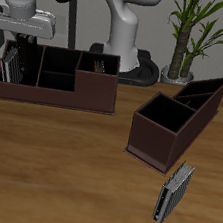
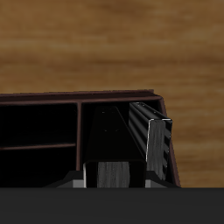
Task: Place the orange book into the back desk caddy's right compartment and place the right striped book into the back desk caddy's left compartment and place the black book into the back desk caddy's left compartment
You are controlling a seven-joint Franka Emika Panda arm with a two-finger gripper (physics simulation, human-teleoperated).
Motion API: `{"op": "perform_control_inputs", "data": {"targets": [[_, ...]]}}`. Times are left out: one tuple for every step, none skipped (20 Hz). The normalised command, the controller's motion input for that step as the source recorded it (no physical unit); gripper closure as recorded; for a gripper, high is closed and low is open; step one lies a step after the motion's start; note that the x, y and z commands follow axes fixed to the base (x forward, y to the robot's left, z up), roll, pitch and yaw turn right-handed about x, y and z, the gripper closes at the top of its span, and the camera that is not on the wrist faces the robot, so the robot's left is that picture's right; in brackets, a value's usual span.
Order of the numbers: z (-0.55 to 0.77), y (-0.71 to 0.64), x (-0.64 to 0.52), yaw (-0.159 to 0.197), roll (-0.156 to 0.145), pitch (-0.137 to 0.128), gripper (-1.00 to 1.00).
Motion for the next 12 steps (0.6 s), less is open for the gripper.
{"op": "perform_control_inputs", "data": {"targets": [[-0.12,-0.12,0.02,-0.041,-0.002,0.039,1.00],[-0.04,0.01,0.06,0.010,-0.003,-0.005,1.00],[-0.21,-0.14,-0.04,-0.011,-0.057,-0.004,1.00],[-0.15,0.05,-0.01,-0.031,0.023,0.023,1.00],[-0.12,0.03,-0.02,-0.008,0.025,0.023,1.00],[-0.22,0.02,-0.04,-0.003,-0.018,0.039,1.00],[-0.20,0.06,-0.03,0.000,-0.008,0.033,1.00],[-0.21,0.14,-0.02,-0.017,0.073,0.048,1.00],[-0.08,0.01,0.03,0.007,-0.023,0.002,1.00],[-0.12,0.11,0.04,-0.048,0.014,0.027,1.00],[-0.34,0.26,0.05,0.029,0.086,0.050,1.00],[-0.23,0.07,0.04,0.007,-0.005,0.034,1.00]]}}
